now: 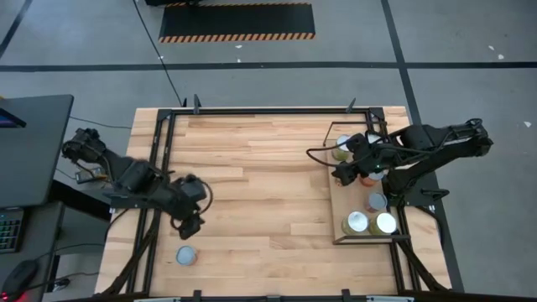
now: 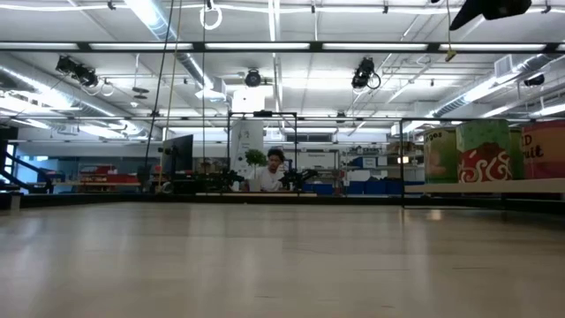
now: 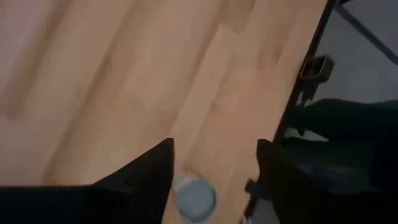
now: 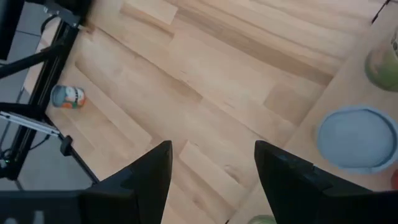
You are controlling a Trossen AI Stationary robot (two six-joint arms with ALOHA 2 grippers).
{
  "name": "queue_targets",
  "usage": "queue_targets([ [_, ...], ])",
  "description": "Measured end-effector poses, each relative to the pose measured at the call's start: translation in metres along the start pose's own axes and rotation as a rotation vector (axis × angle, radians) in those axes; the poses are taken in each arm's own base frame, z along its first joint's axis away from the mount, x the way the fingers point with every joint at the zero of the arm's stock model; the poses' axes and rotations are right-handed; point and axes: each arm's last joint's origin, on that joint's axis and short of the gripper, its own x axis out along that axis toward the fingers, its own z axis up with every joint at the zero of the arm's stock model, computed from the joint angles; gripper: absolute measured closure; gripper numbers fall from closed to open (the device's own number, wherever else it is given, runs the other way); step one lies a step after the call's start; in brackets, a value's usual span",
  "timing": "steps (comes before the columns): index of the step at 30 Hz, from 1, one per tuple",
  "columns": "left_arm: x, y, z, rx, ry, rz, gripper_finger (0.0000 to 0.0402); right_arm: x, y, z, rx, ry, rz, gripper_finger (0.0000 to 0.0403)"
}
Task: Pick and place cans onto a shelf
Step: Put the small canned oranges on the shelf
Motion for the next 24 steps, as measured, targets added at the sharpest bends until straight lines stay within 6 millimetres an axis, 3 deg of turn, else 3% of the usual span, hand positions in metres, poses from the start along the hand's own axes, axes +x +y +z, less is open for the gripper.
queue_targets([
  [6, 0.024, 0.002, -0.033, -0.129, 0.150, 0.058, 0.0096, 0.001, 0.001, 0.001, -0.054, -0.005, 0.007, 0.0168],
  [10, 0.041, 0.007, -0.054, -0.237, 0.282, 0.111, 0.0071, 0.002, 0.005, 0.002, -0.086, -0.018, 0.037, 0.0168],
  [14, 0.054, 0.013, -0.070, -0.374, 0.464, 0.147, 0.0066, 0.002, 0.009, 0.005, -0.117, -0.063, 0.071, 0.0168],
  [18, 0.053, -0.003, -0.078, -0.503, 0.634, 0.039, 0.0072, 0.002, 0.012, 0.009, -0.148, -0.089, 0.099, 0.0168],
  [24, 0.052, -0.019, -0.094, -0.562, 0.644, 0.011, 0.0074, 0.001, 0.016, 0.013, -0.190, -0.140, 0.134, 0.0168],
])
